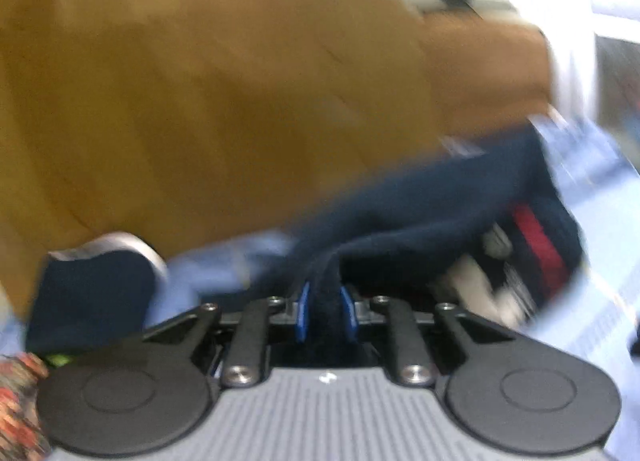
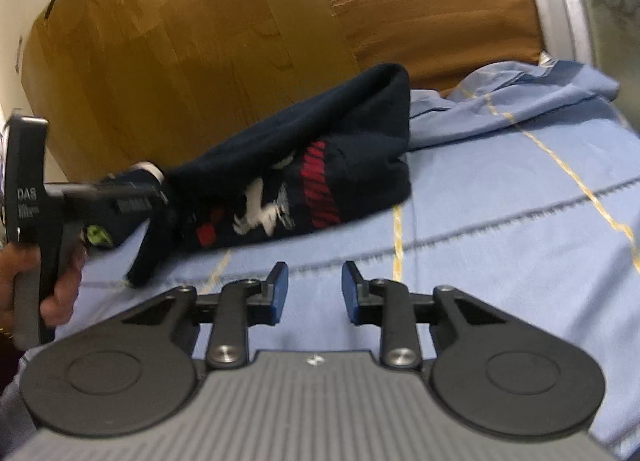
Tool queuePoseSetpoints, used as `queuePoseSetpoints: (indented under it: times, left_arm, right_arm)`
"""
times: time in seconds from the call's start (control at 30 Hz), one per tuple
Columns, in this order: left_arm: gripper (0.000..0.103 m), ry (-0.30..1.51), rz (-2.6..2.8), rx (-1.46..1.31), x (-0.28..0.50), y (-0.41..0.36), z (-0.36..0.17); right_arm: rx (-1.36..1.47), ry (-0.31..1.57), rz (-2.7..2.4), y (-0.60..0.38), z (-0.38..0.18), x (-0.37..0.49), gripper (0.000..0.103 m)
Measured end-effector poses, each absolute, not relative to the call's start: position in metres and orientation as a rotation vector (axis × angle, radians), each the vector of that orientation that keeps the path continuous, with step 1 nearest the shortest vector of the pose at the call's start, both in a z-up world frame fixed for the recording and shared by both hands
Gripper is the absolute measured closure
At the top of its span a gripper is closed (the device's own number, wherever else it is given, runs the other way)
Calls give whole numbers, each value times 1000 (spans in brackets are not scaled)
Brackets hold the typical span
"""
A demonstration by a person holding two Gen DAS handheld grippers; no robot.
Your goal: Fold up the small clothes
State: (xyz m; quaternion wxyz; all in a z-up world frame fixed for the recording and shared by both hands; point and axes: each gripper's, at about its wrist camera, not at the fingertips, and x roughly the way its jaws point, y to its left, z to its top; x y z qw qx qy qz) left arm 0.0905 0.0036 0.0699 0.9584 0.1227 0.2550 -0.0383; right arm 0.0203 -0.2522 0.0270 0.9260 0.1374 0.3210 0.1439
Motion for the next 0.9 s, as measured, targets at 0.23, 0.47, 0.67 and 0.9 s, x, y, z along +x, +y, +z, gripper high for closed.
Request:
queuePoseSetpoints:
  times: [0.23, 0.47, 0.67, 0.9]
  left_arm:
    - [87, 416, -15, 159, 98, 30, 130]
    - [89, 340, -4, 55, 70, 54, 171]
    - [102, 173, 48, -40, 12, 91, 224]
    - [100, 51, 118, -101, -47, 130, 262]
  right_arm:
    - [492, 769, 294, -249, 9, 98, 21]
    - [588, 653, 310, -252, 22, 116, 92]
    - [411, 297, 403, -273, 139, 42, 93]
    - [375, 135, 547, -294, 219, -18, 92]
